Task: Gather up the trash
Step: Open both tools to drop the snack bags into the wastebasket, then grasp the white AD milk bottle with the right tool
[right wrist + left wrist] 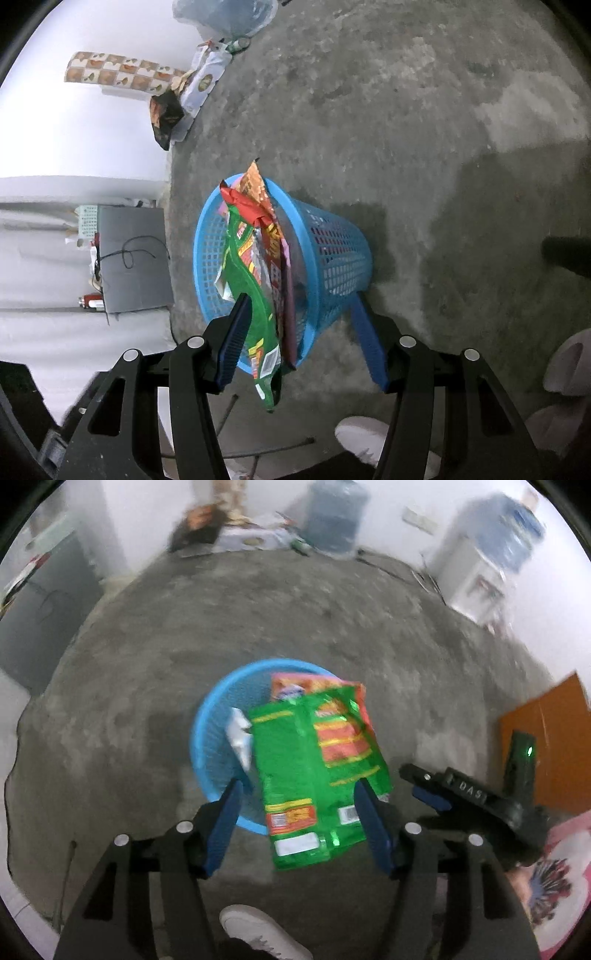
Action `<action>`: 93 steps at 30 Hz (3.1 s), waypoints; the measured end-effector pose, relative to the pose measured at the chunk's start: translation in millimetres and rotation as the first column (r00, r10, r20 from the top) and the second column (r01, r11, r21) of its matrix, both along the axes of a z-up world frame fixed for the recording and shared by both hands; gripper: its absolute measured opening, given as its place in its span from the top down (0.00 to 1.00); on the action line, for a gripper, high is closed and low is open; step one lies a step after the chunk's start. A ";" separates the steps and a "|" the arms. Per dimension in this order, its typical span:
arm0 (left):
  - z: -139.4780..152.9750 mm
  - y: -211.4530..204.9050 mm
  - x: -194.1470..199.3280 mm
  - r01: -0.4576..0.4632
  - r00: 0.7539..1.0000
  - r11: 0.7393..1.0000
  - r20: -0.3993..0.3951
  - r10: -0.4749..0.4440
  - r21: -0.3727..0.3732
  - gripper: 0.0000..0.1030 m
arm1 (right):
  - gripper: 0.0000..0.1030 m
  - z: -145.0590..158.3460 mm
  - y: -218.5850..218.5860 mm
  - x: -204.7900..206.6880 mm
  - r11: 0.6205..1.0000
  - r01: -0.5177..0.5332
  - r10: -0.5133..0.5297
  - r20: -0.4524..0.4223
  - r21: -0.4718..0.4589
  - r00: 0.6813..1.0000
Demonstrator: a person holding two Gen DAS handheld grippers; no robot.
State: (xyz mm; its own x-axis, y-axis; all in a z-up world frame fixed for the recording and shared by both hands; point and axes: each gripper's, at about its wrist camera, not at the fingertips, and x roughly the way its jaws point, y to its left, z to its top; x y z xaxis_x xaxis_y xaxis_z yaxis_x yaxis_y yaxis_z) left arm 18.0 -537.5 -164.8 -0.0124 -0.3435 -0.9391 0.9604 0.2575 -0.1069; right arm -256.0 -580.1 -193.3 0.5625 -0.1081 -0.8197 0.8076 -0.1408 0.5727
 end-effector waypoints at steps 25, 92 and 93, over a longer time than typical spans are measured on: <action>283.6 523.2 176.7 -0.728 0.444 0.549 0.327 0.834 -0.412 0.29 | 0.80 -161.7 -33.0 228.4 0.724 -0.593 0.676 -0.537 0.353 0.505; 135.8 631.5 173.5 -0.705 0.706 0.482 -0.447 0.550 -0.520 0.61 | 0.34 190.6 423.8 529.9 -0.101 -0.990 0.994 -0.039 -0.102 -0.098; 135.9 630.0 173.6 -0.701 0.710 0.485 -0.443 0.548 -0.523 0.61 | 0.38 190.2 423.8 529.3 -0.113 -0.987 0.994 -0.023 -0.110 -0.111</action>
State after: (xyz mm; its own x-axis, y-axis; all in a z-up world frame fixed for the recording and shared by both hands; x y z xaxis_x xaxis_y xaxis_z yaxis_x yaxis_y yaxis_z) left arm 191.7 92.5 -28.8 0.2993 -0.8134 -0.4988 0.5086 0.5783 -0.6379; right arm 273.3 -156.3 -3.1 0.1364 0.5627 -0.8153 -0.0149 0.8241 0.5663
